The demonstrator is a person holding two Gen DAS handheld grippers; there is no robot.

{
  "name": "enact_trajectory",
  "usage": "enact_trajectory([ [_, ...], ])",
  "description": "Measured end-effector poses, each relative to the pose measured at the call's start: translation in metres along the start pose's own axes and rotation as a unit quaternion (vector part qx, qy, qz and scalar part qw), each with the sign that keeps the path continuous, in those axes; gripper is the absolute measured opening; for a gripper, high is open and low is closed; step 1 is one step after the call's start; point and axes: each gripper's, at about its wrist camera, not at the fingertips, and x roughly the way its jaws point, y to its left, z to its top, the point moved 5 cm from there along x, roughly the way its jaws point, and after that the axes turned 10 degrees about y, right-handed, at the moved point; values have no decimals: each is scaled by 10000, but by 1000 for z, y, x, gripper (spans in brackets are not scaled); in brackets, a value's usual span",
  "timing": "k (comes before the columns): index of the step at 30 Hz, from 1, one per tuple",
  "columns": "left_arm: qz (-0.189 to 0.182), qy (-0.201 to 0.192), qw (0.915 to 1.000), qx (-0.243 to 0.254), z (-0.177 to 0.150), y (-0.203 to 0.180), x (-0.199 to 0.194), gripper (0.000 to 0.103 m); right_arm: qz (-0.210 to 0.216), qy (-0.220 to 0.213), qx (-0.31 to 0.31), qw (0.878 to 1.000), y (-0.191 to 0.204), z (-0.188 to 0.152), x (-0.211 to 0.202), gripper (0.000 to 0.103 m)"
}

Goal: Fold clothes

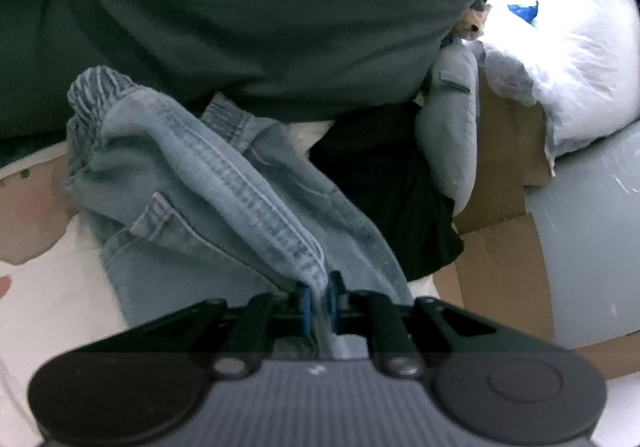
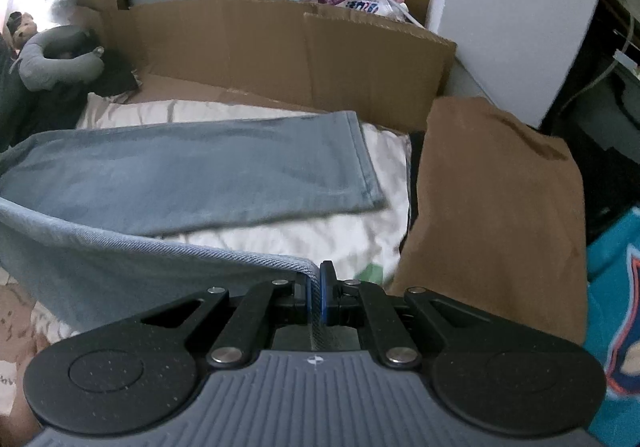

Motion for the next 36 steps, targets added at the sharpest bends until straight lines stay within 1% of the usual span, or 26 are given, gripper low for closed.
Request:
enact_trajectory([
  [3,45,-23,10000,55,8,-9,12,9,33,29,-64,10000,1,20,16,2],
  [8,86,-36,9999,77,20,-19,33,9,21,117,-365,9993,9,50,44,2],
  [16,203,2,9998,13,34,-24,74,9,-58,361,-792,9962,23,96,92,1],
  [19,318,30,9994,96,40,-27,88,9,-81,467,-900,9948,28,114,109,1],
  [26,361,39,9992,151,56,-28,112,9,-260,636,-1296,9892,48,152,141,1],
  [30,420,65,9991,68,62,-26,126,9,-375,777,-1568,9839,59,174,166,1],
  [33,435,67,9990,38,64,-23,134,9,-441,825,-1656,9817,65,191,185,1],
  [35,469,131,9988,18,64,-19,140,9,-484,857,-1714,9803,70,202,199,1],
  [36,427,206,9989,-49,64,-18,143,11,-496,882,-1724,9798,72,205,208,1],
])
